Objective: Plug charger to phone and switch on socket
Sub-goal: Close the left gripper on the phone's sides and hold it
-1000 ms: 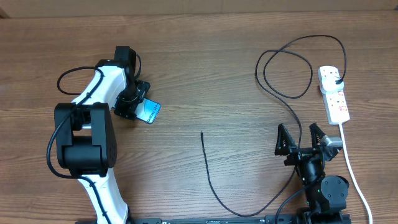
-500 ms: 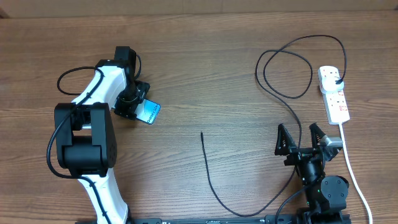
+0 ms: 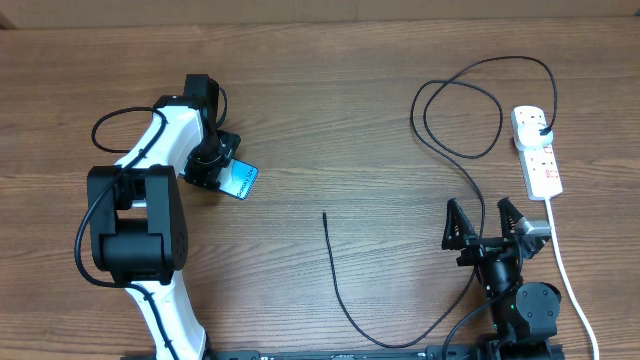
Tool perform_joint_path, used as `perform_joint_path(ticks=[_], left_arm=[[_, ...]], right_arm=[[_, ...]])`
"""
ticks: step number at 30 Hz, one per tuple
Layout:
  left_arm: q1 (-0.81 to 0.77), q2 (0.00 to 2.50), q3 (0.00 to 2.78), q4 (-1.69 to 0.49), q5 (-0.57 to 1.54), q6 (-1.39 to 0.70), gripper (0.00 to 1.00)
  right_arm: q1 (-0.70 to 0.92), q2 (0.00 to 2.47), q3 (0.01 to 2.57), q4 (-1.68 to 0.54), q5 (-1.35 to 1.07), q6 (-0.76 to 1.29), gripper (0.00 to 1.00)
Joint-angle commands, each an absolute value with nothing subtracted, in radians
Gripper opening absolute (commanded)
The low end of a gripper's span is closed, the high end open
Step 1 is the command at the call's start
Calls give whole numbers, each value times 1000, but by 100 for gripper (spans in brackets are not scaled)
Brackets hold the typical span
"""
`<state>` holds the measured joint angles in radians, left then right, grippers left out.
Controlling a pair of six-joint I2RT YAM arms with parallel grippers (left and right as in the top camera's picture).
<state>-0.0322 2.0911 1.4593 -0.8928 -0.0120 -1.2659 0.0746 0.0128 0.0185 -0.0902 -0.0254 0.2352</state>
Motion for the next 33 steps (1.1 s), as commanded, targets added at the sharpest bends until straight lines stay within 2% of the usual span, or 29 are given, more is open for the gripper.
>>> perform_joint_path(ticks=[1, 10, 13, 15, 17, 33], left_arm=[[-31, 2106, 1431, -883, 19, -1287, 74], [-31, 2106, 1431, -884, 19, -1286, 57], [-31, 2106, 1431, -883, 19, -1286, 39], [-31, 2106, 1431, -883, 19, -1286, 18], [-31, 2106, 1431, -884, 19, -1286, 5], [-31, 2100, 1438, -886, 18, -1279, 4]], right_arm=[[78, 3, 8, -84, -16, 236, 100], [78, 3, 8, -84, -16, 236, 100], [78, 3, 8, -84, -16, 236, 100], [78, 3, 8, -84, -16, 236, 100], [78, 3, 8, -84, -16, 236, 100], [78, 3, 8, -84, -16, 236, 100]])
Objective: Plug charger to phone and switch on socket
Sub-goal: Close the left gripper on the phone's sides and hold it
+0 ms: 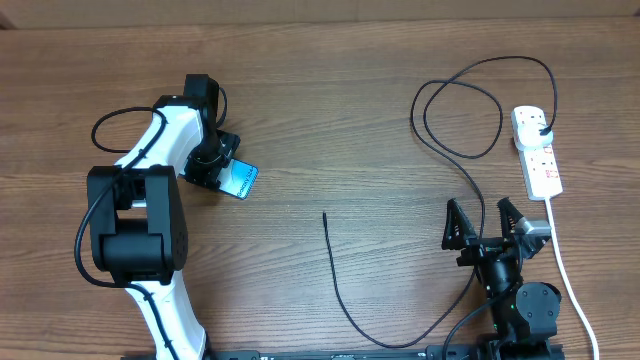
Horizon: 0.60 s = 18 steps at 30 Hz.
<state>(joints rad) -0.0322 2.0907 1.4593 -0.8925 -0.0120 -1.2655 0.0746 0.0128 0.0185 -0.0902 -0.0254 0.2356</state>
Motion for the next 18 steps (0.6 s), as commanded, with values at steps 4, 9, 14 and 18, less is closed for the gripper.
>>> perform_joint_path(ticks=[4, 9, 14, 18], left_arm=[[-31, 2082, 1440, -889, 18, -1279, 4], [-31, 2044, 1443, -889, 16, -1279, 4], [-31, 1991, 1443, -889, 17, -1279, 4], [-31, 1929, 1443, -890, 19, -1278, 4]], right_arm=[[78, 3, 8, -84, -16, 236, 100], [78, 3, 8, -84, -16, 236, 100], [78, 3, 8, -84, -16, 236, 100], [78, 3, 8, -84, -16, 236, 100]])
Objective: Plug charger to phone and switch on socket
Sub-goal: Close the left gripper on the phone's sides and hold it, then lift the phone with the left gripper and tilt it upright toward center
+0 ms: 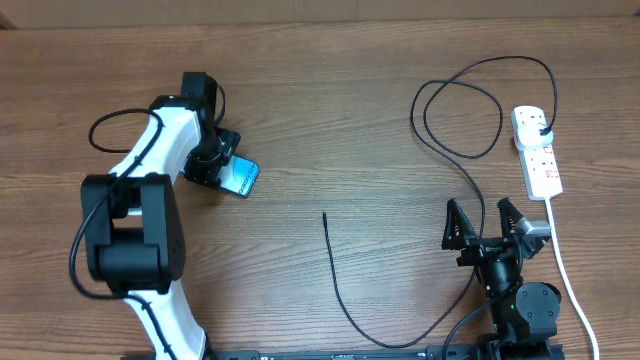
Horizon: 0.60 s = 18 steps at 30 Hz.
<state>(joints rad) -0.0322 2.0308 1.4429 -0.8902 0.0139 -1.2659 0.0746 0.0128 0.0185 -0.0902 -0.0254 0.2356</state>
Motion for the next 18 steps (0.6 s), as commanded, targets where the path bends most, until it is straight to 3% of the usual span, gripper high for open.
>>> perform_joint_path(ticks=[1, 9, 18], left_arm=[[-31, 1917, 1443, -890, 19, -1275, 4], [-31, 1820, 1443, -917, 60, -1253, 4], [-31, 1777, 1443, -915, 359, -1253, 4]], right_arm=[[78, 3, 8, -84, -16, 236, 100], [78, 3, 8, -84, -16, 236, 100], [78, 3, 8, -84, -16, 236, 100]])
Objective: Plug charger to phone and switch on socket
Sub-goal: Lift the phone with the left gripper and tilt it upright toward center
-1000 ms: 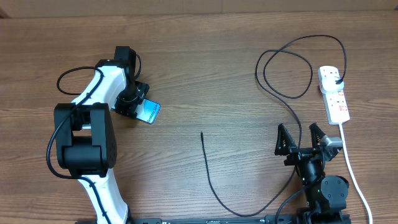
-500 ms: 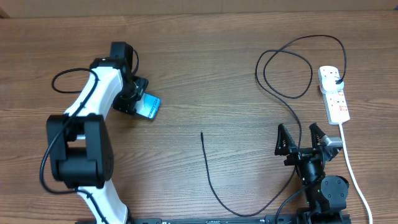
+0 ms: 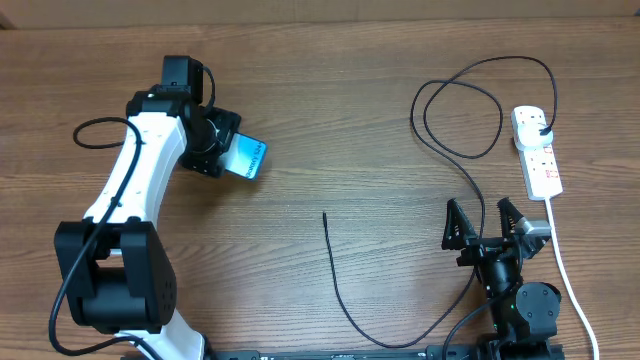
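Observation:
The phone (image 3: 246, 158), its blue screen showing, sticks out to the right of my left gripper (image 3: 222, 152), which is shut on it at the table's left. A black charger cable (image 3: 338, 290) runs from its free tip (image 3: 324, 215) near the table's middle, curves along the front edge, loops at the back right and ends at a plug in the white socket strip (image 3: 538, 152) on the right. My right gripper (image 3: 485, 222) stands open near the front right, beside the cable and touching nothing.
The strip's white lead (image 3: 566, 275) runs down the right edge toward the front. The cable loop (image 3: 460, 110) lies left of the strip. The left arm's black cable (image 3: 95, 130) hangs at the far left. Bare wooden tabletop (image 3: 330, 120) lies between the arms.
The left arm has stretched out and its gripper has moved slightly up and right with the phone. The phone now looks larger and tilted. The right arm and cable are unchanged.
At the two oldest moments my left gripper was shut on the phone at the left, arm folded. Then the arm had begun to extend. Now the phone is a little farther back and right. The right gripper stayed open and still throughout.

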Tool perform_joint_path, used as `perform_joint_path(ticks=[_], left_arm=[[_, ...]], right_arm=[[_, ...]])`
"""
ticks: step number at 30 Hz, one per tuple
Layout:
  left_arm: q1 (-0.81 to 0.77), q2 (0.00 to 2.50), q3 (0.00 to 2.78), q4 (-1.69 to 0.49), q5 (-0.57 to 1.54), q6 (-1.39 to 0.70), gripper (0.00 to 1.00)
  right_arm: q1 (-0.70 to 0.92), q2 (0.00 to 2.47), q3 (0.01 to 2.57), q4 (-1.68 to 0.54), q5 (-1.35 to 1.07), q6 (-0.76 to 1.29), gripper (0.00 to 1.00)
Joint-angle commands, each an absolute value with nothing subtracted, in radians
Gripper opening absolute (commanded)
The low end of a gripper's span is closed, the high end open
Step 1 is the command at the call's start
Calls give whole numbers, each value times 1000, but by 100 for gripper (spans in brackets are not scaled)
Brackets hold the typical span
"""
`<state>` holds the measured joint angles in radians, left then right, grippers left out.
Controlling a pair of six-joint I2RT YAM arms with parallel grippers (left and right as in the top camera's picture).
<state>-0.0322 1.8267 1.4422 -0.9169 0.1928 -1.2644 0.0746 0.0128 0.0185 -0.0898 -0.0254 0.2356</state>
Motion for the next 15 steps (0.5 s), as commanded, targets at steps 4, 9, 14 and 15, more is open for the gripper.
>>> perform_joint_path(ticks=[4, 9, 14, 15], left_arm=[[-31, 1777, 1443, -916, 486, -1253, 4], [-31, 1778, 1443, -915, 639, -1253, 4], [-31, 1778, 1443, -915, 777, -1252, 4], [-31, 1778, 1443, -916, 804, -1252, 4]], right_arm=[[78, 3, 8, -84, -16, 236, 100], [78, 3, 8, -84, -16, 236, 100], [78, 3, 8, -84, -16, 236, 100], [78, 3, 8, -84, -16, 236, 100]])
